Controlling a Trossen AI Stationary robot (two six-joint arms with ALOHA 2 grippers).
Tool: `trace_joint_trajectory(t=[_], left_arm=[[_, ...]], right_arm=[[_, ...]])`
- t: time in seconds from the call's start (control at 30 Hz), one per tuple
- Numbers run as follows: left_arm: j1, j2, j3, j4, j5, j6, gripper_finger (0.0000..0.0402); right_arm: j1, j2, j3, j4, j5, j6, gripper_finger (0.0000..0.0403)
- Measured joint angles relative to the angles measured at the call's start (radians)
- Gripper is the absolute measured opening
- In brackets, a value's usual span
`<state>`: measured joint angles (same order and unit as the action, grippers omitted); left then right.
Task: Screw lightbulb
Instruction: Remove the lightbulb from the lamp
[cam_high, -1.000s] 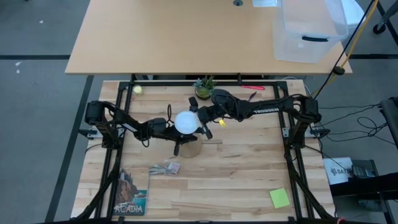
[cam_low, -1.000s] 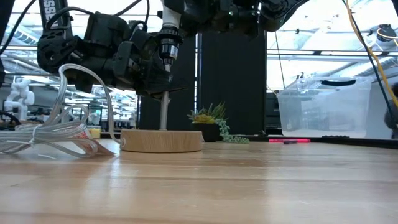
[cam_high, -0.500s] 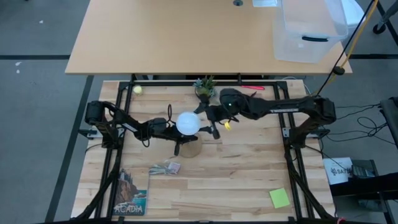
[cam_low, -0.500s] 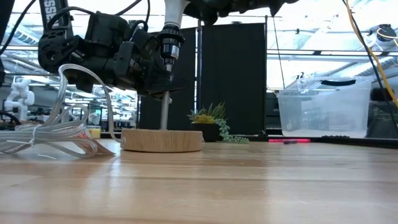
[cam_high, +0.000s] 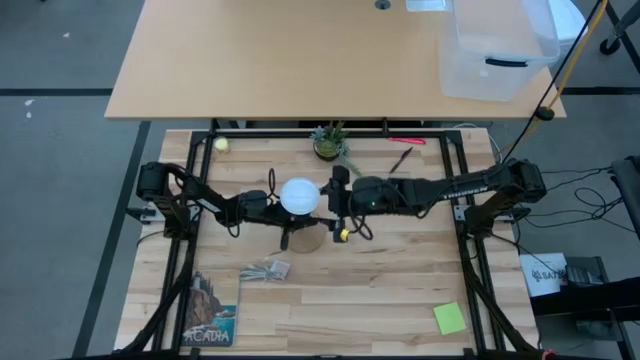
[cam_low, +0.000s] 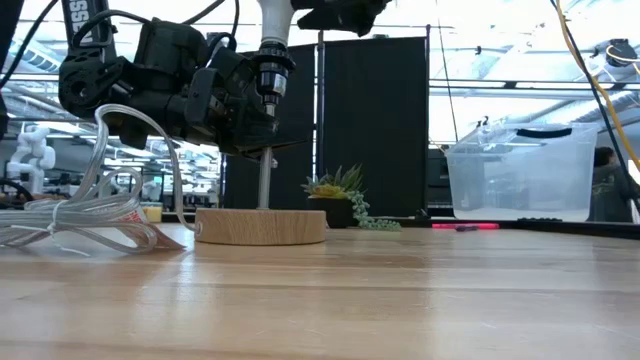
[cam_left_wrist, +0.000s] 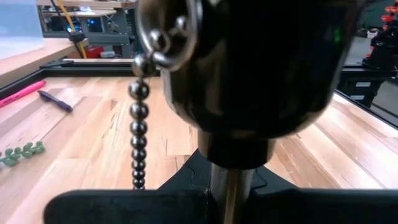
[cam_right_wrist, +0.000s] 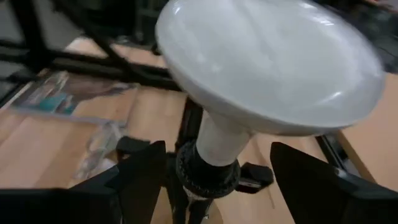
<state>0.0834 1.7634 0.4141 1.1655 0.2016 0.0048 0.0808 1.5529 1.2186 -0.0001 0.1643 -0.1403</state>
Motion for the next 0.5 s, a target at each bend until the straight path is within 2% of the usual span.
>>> trace_joint_trajectory(t=[0.27, 0.37, 0.5], left_arm=[[0.000, 0.000, 0.000, 0.005, -0.026, -0.002, 0.0022], [0.000, 0.000, 0.000, 0.006, -0.032, -0.001, 0.0022], [0.000, 0.000, 0.000, 0.008, -0.059, 0.002, 0.0022]], right_arm=[[0.110, 0.092, 0.000, 0.078, 0.353, 0.174, 0.0284], [0.141, 0.158, 0.000, 0.202, 0.439, 0.180, 0.0283], [0.167, 0.247, -0.002, 0.428, 0.606, 0.123, 0.0283]])
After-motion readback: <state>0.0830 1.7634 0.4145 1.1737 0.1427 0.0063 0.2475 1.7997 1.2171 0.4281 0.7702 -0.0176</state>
